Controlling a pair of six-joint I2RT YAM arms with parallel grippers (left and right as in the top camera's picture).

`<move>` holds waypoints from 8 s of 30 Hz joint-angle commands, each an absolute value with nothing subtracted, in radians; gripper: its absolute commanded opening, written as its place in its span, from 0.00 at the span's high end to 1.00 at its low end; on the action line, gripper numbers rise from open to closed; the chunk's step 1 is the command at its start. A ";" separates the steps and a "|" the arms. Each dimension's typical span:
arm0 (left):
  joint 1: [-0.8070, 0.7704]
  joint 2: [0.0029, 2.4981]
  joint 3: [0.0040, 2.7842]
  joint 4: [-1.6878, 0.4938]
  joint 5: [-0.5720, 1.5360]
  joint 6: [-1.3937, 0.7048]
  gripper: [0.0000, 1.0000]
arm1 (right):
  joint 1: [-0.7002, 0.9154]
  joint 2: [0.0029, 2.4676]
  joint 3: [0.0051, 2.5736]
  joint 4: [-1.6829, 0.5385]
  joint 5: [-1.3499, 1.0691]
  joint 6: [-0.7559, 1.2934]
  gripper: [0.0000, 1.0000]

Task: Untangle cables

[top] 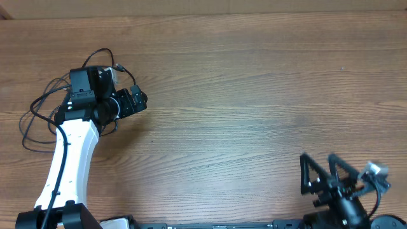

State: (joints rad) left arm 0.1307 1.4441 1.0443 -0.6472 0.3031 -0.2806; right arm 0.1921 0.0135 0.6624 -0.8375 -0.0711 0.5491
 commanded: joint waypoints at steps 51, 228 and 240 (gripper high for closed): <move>0.130 1.451 1.063 -0.647 0.304 -0.258 0.00 | 0.196 0.002 0.008 -0.080 -0.065 0.552 0.00; 0.131 0.120 0.540 -0.619 0.304 -0.258 0.01 | 0.195 0.002 0.008 -0.081 0.032 -0.125 0.00; 0.131 0.003 0.517 -0.393 0.304 -0.258 0.01 | 0.195 0.002 0.008 -0.081 0.032 -0.125 0.00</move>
State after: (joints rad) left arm 0.1307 0.0139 0.5232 -0.4667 0.3035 -0.2775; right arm 0.1925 0.0109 0.0181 -0.0837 0.0326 -0.1307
